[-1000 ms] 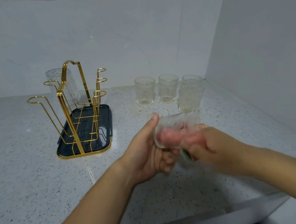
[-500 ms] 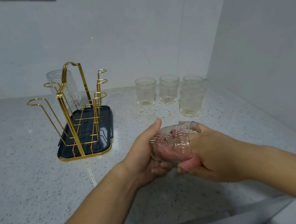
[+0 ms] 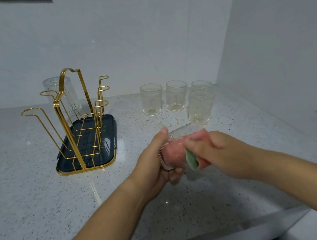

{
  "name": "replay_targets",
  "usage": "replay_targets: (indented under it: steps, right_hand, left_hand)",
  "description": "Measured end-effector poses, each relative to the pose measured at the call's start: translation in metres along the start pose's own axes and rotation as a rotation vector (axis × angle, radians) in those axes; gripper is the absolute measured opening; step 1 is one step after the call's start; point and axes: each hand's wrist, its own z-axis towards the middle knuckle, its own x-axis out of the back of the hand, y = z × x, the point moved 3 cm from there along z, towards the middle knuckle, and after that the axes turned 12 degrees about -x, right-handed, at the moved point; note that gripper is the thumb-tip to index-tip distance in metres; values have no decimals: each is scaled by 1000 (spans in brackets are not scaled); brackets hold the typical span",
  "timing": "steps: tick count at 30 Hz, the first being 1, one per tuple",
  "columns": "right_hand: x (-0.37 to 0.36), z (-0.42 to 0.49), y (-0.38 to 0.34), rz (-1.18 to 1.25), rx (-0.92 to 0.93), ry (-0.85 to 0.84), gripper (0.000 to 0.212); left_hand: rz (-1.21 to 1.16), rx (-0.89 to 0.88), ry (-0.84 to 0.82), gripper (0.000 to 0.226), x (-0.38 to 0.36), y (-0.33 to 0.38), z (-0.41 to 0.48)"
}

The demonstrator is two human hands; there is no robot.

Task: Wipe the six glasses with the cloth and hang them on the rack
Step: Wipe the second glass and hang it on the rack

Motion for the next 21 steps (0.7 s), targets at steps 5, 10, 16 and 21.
replay_targets:
  steps: [5,10,16,21]
  right_hand:
    - [2,-8,0,-254,186,101,35]
    - [-8,-1,10,164,1,-111,20]
    - [6,-26,17,169,70,148,37]
    - [1,-15,27,108,97,361,14]
  left_hand:
    - [-145,6,73,53,3,2,3]
    - [-150,-57,89,66,8,-1,6]
    - [-62,-128,113,74,6,1,5]
    - [2,-135,126,80,2,1,3]
